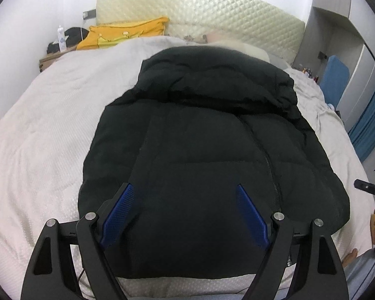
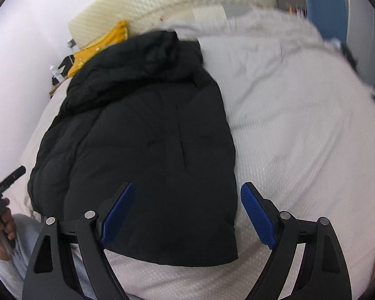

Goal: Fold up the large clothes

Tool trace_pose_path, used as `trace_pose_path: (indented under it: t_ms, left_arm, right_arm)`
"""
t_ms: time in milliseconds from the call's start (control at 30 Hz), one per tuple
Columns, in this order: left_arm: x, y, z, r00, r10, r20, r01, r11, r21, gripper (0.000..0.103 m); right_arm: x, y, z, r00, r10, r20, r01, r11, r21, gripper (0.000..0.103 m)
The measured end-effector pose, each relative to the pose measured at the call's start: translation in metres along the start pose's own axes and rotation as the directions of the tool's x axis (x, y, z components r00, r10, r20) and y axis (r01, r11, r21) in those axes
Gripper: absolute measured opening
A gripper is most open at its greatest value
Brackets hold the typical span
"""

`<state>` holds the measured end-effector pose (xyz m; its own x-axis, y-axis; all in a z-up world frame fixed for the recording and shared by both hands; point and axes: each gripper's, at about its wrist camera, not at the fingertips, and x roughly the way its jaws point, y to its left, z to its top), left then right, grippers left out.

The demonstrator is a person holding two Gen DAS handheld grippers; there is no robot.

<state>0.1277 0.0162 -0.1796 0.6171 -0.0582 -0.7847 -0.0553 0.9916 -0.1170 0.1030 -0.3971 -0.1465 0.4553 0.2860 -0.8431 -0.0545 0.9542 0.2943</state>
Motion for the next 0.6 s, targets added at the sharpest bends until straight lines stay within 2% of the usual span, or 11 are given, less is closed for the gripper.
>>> trace_pose_path:
  t_ms: [100, 167, 267, 367, 400, 433, 467, 500, 567, 600]
  left_arm:
    - [0.006, 0.004, 0.001, 1.0, -0.003, -0.026, 0.002, 1.0, -0.021, 0.084]
    - [0.008, 0.009, 0.002, 0.999, -0.021, -0.045, 0.019, 0.999, -0.051, 0.084]
    - [0.013, 0.018, 0.003, 0.995, -0.057, -0.086, 0.048, 0.994, -0.099, 0.084]
    - [0.012, 0.036, 0.006, 0.986, -0.106, -0.127, 0.083, 0.982, -0.172, 0.084]
    - [0.011, 0.045, 0.008, 0.982, -0.125, -0.141, 0.095, 0.974, -0.208, 0.084]
    - [0.01, 0.05, 0.008, 0.98, -0.131, -0.149, 0.096, 0.97, -0.222, 0.084]
    - [0.007, 0.059, 0.011, 0.979, -0.125, -0.162, 0.084, 0.968, -0.236, 0.084]
    - [0.004, 0.069, 0.013, 0.982, -0.094, -0.166, 0.052, 0.969, -0.241, 0.084]
    - [-0.001, 0.088, 0.015, 0.984, -0.027, -0.176, -0.016, 0.971, -0.238, 0.084]
    - [-0.001, 0.097, 0.015, 0.982, -0.018, -0.189, -0.029, 0.969, -0.245, 0.084]
  right_arm:
    - [0.019, -0.025, -0.001, 0.995, 0.064, -0.077, -0.055, 0.992, 0.112, 0.086]
    - [0.031, -0.041, -0.005, 0.986, 0.121, -0.116, -0.095, 0.974, 0.208, 0.086]
    - [0.04, -0.056, -0.013, 0.972, 0.19, -0.141, -0.14, 0.942, 0.306, 0.085]
    - [0.038, -0.066, -0.014, 0.971, 0.204, -0.125, -0.149, 0.925, 0.349, 0.084]
    - [0.039, -0.068, -0.015, 0.968, 0.215, -0.128, -0.157, 0.921, 0.358, 0.082]
    - [0.04, -0.069, -0.016, 0.964, 0.23, -0.134, -0.168, 0.916, 0.363, 0.076]
    - [0.043, -0.071, -0.017, 0.957, 0.252, -0.146, -0.182, 0.91, 0.373, 0.069]
    - [0.049, -0.072, -0.021, 0.946, 0.279, -0.164, -0.197, 0.898, 0.394, 0.067]
    - [0.055, -0.071, -0.024, 0.94, 0.286, -0.186, -0.193, 0.895, 0.401, 0.059]
    - [0.055, -0.07, -0.023, 0.938, 0.293, -0.185, -0.203, 0.897, 0.394, 0.059]
